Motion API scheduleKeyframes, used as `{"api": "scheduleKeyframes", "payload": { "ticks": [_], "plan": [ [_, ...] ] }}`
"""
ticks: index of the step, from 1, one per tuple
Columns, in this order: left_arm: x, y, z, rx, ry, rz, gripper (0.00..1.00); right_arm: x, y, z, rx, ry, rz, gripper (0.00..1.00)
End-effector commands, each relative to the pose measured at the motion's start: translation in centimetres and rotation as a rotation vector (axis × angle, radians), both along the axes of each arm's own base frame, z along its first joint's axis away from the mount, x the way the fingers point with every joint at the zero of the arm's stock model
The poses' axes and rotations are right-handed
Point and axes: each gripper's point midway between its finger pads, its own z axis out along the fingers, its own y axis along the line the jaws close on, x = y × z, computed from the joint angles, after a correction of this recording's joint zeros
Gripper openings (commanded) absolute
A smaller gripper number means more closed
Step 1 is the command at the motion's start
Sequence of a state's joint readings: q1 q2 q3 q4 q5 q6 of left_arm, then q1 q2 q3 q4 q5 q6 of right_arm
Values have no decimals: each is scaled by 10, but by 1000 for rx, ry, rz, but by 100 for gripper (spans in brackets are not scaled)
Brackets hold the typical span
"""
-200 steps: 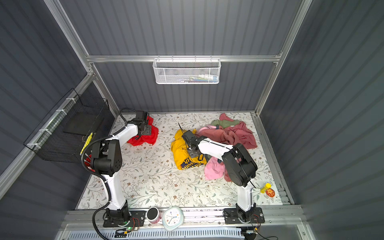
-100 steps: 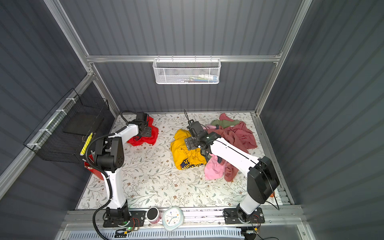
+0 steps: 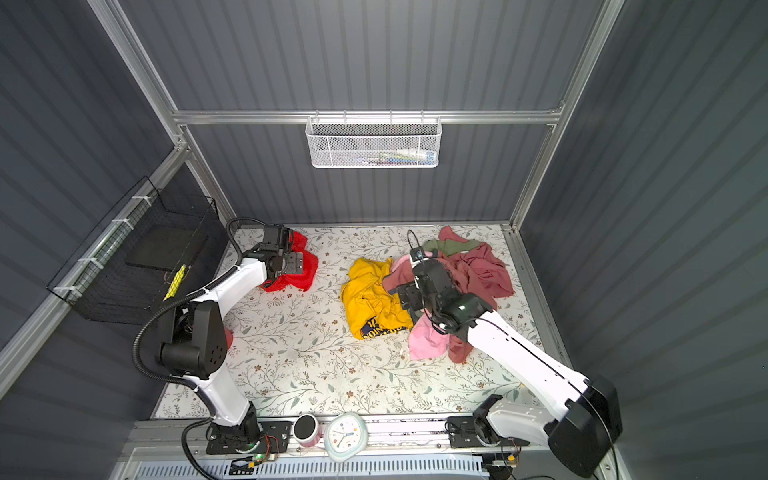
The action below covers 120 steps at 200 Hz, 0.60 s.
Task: Pick out a specific cloth from the pile
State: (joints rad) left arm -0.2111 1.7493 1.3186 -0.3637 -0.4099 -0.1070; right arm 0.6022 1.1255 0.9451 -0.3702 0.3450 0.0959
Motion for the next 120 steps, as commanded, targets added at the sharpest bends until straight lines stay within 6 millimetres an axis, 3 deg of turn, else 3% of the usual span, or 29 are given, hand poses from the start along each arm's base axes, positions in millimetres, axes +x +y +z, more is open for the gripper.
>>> {"api": "scheduleKeyframes", "payload": {
  "ticks": [1,31,55,76,120],
  "plan": [
    [-16,1,17,-9,-75,43,100,1,-38,9,-16,-118,-81,99],
    [-40,-7,35,-85,-204,28,100,-2,-79,-1,-30,-270,-161,99],
    [-60,-13,26,-99,-266,11,100,-4,-100,-11,-26,-349,-219,99],
    [-76,-4,17,-49,-283,52,100,-3,-114,-19,-5,-394,-266,99],
    [-92,4,5,-17,-324,44,100,7,-137,-41,63,-473,-332,99]
  ]
}}
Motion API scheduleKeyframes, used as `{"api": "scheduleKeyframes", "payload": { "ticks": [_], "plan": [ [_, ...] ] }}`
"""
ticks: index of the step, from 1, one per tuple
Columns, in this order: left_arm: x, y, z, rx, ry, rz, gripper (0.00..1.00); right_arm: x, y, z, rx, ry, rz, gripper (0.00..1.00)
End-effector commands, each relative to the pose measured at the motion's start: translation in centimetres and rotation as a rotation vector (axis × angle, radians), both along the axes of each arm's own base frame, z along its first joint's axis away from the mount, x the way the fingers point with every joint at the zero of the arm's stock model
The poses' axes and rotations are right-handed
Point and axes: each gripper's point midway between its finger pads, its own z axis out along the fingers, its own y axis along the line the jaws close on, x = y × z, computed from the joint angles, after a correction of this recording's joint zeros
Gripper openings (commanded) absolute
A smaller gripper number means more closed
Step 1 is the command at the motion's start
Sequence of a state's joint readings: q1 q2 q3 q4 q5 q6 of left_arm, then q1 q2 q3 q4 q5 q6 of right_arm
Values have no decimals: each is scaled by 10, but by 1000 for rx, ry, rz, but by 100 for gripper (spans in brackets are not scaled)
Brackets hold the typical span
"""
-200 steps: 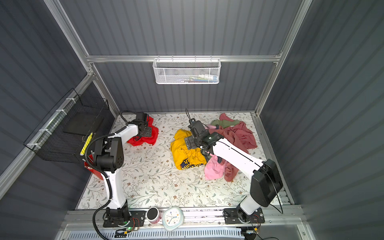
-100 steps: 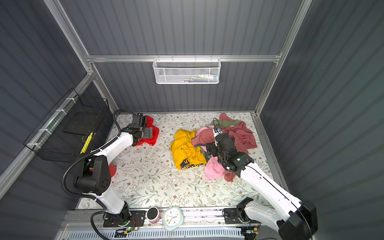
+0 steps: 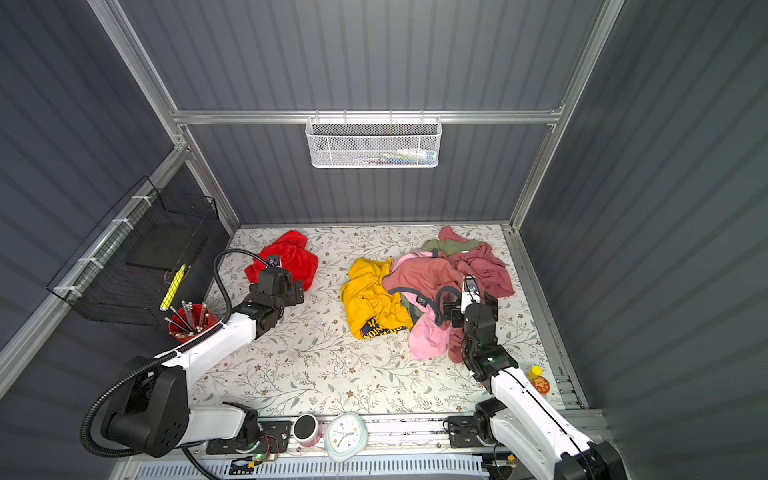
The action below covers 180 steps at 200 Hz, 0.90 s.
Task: Pick out a specific cloth from the pile
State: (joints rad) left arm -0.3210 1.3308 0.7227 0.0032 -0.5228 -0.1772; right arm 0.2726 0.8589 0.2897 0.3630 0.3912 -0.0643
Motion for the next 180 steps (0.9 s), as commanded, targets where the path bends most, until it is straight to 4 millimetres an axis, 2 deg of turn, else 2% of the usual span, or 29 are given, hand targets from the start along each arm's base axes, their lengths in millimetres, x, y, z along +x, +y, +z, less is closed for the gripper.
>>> {"api": "scheduleKeyframes", "payload": {
  "ticks": [1,29,39,43,65,90,110,116,125,135,150,165,175,180],
  "plan": [
    [0,7,15,5,-106,30,100,11,-9,20,64,-158,-22,99],
    [-4,13,13,15,-149,50,100,19,-15,-1,95,-162,-13,99],
    [-5,20,12,35,-155,88,100,23,-17,-2,100,-179,-13,99],
    [-5,22,10,45,-155,98,100,25,-19,-11,96,-156,-20,99],
    [-3,28,5,89,-172,122,100,39,-18,-10,66,-168,0,99],
    [1,29,0,146,-193,107,100,57,-19,-27,78,-101,37,99],
    [4,27,-4,188,-226,70,100,62,-35,-39,166,-71,12,99],
    [6,25,-8,199,-228,48,100,64,-36,-45,185,-58,25,99],
    [8,24,-13,211,-234,22,100,69,-40,-40,193,-93,15,99],
    [12,28,-20,206,-239,17,100,71,-40,-47,206,-10,16,99],
    [21,37,-35,113,-253,4,100,72,-41,-44,222,-59,33,99],
    [30,45,-46,33,-269,-12,100,71,-42,-47,226,-18,27,99],
    [34,50,-67,-24,-235,-32,100,72,-43,-45,224,-45,29,99],
    [40,53,-63,-31,-279,-33,100,72,-42,-44,223,-54,33,99]
  ]
}}
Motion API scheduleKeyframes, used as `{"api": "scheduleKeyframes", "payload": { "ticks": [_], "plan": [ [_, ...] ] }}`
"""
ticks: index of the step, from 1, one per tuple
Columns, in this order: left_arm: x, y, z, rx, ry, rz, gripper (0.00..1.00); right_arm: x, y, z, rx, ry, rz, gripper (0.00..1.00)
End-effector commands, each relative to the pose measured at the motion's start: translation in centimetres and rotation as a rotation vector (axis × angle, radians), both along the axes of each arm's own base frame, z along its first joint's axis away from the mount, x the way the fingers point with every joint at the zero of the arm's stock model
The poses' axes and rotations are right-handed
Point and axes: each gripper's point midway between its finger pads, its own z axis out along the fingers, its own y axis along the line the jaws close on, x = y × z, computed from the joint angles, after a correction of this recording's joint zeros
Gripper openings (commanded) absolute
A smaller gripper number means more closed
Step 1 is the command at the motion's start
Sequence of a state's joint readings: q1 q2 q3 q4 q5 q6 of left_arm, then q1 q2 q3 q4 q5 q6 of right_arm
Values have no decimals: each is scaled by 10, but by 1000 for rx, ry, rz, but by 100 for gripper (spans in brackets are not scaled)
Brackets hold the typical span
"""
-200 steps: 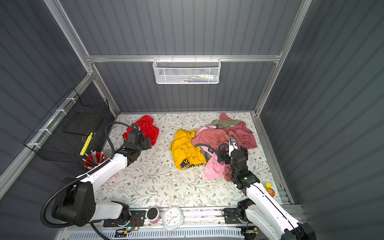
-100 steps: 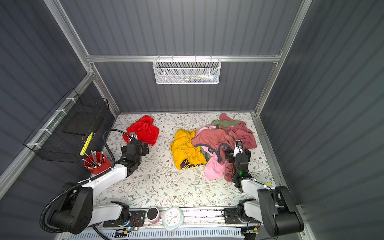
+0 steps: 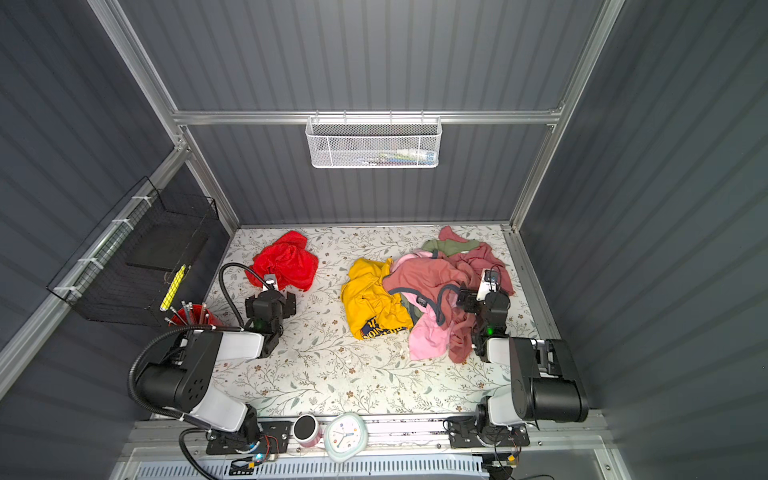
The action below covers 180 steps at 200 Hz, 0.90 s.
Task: Pick out a specific cloth from the pile
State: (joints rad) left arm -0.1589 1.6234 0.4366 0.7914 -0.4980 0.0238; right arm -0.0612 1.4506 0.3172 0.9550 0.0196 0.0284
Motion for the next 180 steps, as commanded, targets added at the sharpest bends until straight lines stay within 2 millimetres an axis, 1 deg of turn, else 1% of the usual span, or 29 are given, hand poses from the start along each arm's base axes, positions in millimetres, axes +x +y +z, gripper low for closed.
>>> {"api": "scheduleKeyframes", "payload": {
  "ticks": [1,4,9,22,26,29,35,41,51,63,75,91,180],
  "plan": [
    [23,-1,4,-128,-124,-91,100,4,5,6,30,-30,30,99],
    [24,-1,4,-143,-111,-92,100,4,5,5,30,-22,29,99],
    [21,-5,-4,-165,-42,-108,100,4,5,5,32,-12,31,99],
    [29,-11,1,-145,-81,-163,100,4,5,4,31,-13,32,99],
    [26,-12,-5,-155,-36,-161,100,4,6,5,30,-19,33,99],
    [25,-13,-6,-159,-23,-162,100,4,6,5,30,-23,34,99],
    [25,-12,-6,-153,-42,-160,100,4,5,5,29,-20,31,99],
    [28,-11,0,-143,-74,-160,100,4,5,4,31,-14,32,99],
    [24,-13,-6,-157,-29,-163,100,4,5,4,31,-17,33,99],
    [27,-12,-2,-145,-66,-162,100,4,5,4,30,-18,32,99],
    [25,-13,-6,-155,-35,-162,100,4,5,5,28,-18,32,99],
    [27,-12,-2,-147,-61,-163,100,4,5,4,29,-16,33,99],
    [27,-14,-5,-151,-46,-171,100,4,5,4,29,-18,33,99]
  ]
}}
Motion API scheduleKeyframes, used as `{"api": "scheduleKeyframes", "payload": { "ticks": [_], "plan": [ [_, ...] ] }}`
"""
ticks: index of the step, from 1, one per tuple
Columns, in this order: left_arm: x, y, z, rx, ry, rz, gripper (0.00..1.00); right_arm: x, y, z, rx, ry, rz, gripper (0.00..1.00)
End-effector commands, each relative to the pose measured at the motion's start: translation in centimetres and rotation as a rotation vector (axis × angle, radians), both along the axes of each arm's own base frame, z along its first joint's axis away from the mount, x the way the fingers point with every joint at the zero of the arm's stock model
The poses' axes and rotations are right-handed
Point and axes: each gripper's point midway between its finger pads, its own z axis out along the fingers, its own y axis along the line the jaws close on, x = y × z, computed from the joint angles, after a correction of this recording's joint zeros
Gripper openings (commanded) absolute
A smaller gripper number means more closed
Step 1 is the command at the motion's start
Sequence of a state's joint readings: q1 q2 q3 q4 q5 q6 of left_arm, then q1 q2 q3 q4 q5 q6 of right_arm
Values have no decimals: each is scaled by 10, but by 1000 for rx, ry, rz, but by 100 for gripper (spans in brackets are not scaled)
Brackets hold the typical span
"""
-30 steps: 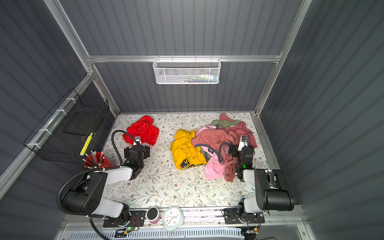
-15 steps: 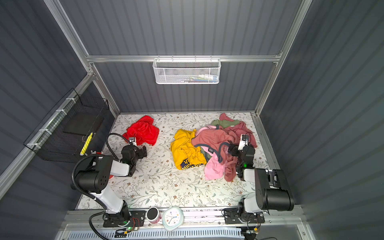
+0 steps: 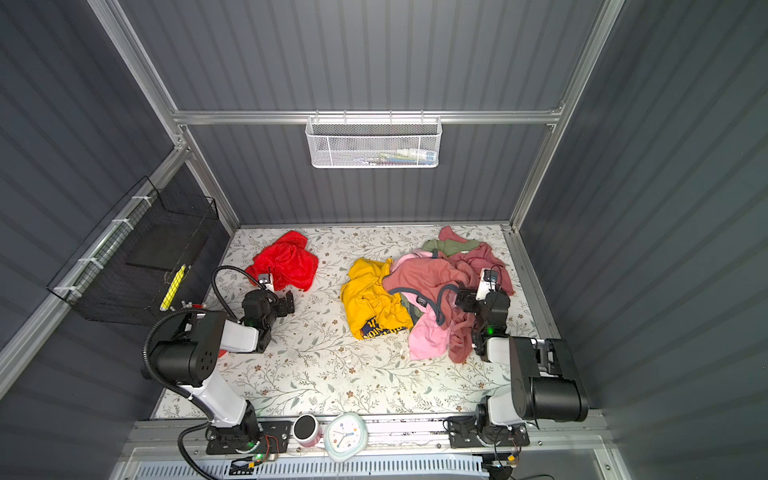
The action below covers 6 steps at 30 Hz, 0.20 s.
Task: Pick out a specific cloth from the pile
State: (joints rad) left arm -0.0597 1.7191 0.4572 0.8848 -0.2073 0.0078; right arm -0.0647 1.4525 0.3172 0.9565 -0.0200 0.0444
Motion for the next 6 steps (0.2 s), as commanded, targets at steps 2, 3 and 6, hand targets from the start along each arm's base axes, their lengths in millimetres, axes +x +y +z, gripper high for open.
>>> {"api": "scheduleKeyframes", "payload": {
  "ticks": [2,3,6],
  "plan": [
    [8,-4,11,-8,-39,-14,100,4,0,4,4,-16,2,99],
    [8,-4,11,-9,-40,-14,100,4,0,5,4,-16,4,99],
    [8,-4,11,-8,-40,-16,100,4,1,5,4,-16,4,99]
  ]
}}
